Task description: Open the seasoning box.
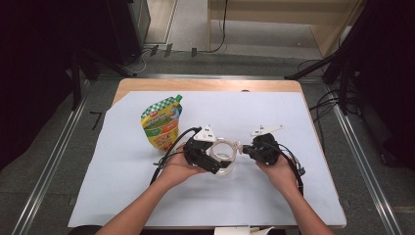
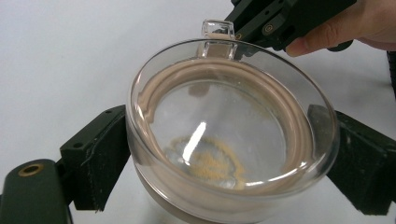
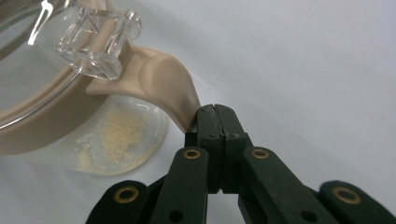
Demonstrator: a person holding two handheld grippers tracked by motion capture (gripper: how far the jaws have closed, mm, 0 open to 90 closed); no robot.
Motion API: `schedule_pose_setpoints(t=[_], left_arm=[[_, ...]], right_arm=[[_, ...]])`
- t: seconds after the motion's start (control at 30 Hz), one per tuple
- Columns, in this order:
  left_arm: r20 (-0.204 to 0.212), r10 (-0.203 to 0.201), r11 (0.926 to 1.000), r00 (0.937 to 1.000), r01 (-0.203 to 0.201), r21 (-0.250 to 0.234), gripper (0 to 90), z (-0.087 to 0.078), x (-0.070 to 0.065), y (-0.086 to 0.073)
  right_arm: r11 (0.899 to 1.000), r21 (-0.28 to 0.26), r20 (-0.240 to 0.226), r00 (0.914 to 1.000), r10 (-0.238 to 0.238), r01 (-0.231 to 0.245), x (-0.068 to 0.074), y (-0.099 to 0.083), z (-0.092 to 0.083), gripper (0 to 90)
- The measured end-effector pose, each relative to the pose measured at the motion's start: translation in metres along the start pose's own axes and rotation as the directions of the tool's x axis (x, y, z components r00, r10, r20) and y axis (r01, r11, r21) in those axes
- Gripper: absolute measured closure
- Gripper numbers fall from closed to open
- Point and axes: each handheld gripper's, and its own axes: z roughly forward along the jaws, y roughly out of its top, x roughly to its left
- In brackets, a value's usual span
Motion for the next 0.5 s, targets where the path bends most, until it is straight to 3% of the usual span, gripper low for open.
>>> schedule_pose_setpoints(t=[0.23, 0.5], left_arm=[[0.015, -0.015, 0.9999, 0.9998, 0.015, 0.001, 9.7, -0.0006, 0.0018, 0.0017], [0.008, -0.002, 1.0000, 1.0000, 0.002, 0.007, 9.6, -0.0015, 0.0008, 0.0038]], right_arm=[[1.000, 0.005, 0.001, 1.0000, 0.005, -0.005, 0.0003, -0.0001, 0.0001, 90.0], [1.000, 0.005, 0.001, 1.0000, 0.005, -0.005, 0.0003, -0.0001, 0.0002, 90.0]])
